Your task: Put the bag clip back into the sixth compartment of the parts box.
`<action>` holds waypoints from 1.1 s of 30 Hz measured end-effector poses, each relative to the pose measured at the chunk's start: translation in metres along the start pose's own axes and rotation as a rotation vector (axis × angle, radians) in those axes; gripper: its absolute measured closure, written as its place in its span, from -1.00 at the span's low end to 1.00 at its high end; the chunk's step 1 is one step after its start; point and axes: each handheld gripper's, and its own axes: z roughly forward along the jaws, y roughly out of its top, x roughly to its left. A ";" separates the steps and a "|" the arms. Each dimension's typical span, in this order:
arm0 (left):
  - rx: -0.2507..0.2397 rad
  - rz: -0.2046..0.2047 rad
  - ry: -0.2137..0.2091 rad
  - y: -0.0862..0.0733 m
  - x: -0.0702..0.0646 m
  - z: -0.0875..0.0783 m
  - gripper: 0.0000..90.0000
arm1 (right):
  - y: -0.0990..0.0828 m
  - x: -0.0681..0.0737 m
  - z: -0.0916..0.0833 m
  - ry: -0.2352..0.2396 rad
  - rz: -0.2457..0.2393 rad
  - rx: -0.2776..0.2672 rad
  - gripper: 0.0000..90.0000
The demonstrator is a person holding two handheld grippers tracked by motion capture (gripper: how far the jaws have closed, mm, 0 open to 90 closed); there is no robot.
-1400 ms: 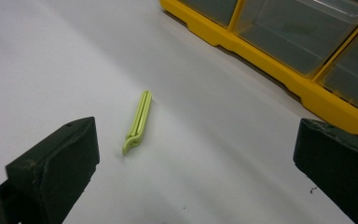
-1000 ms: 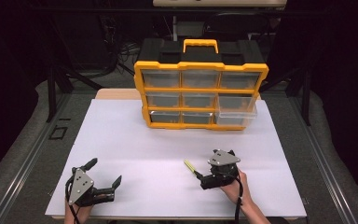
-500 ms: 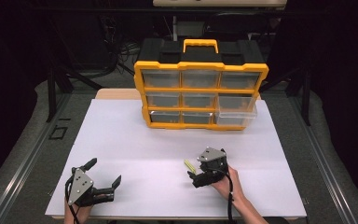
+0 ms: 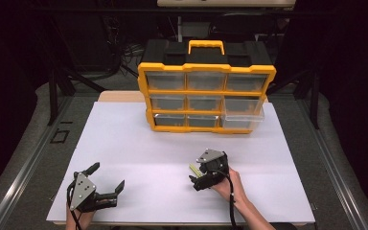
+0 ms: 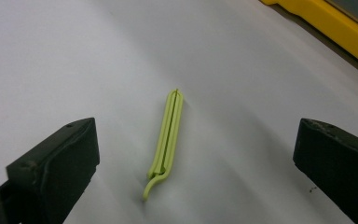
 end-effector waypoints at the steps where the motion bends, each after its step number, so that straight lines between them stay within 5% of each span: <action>1: 0.000 0.000 0.001 0.000 0.000 0.000 -1.00 | 0.001 0.000 0.001 0.002 0.001 0.003 -0.99; 4: 0.000 0.002 0.002 0.000 0.000 0.000 -1.00 | 0.004 0.001 0.002 -0.002 -0.003 0.023 -0.82; 8: 0.000 0.000 0.004 0.000 0.000 -0.001 -1.00 | 0.010 0.003 0.004 -0.014 0.010 0.060 -0.33; 19: 0.003 -0.001 -0.001 0.000 0.001 0.000 -1.00 | 0.025 0.013 0.013 0.008 0.036 0.176 0.39; 33: 0.010 -0.003 -0.006 0.000 0.001 0.000 -1.00 | 0.031 0.015 0.020 -0.004 0.083 0.258 0.76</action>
